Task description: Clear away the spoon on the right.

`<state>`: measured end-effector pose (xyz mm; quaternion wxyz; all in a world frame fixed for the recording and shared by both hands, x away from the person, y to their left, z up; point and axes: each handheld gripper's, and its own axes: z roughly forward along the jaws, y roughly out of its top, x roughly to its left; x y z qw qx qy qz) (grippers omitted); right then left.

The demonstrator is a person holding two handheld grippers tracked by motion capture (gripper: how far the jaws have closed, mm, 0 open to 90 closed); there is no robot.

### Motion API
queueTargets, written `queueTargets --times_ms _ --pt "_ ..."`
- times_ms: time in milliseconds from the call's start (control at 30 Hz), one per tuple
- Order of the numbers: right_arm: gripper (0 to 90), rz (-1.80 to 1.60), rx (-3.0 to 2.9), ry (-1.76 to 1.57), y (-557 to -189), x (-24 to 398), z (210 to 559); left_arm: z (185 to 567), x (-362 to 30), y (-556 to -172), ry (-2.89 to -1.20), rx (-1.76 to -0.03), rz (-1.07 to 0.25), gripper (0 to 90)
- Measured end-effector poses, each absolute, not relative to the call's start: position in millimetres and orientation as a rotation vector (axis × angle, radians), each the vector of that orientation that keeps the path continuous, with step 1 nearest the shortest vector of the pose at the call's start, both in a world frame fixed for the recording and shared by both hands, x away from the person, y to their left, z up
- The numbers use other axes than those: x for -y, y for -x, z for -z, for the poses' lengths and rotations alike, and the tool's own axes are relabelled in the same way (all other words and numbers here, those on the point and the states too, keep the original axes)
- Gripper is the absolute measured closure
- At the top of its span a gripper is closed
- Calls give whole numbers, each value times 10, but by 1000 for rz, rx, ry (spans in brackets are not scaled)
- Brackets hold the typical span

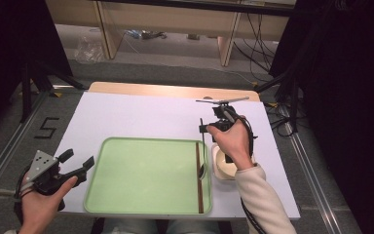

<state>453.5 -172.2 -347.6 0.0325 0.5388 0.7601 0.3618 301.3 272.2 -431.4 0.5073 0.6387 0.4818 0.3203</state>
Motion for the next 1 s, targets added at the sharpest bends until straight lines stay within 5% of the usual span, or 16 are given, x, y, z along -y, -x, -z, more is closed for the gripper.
queueTargets --times_ms 1000 --pt "900 -1098 -2417 -1647 -4530 1440 3663 4313 -2726 -3013 -1537 -1161 -774 224"
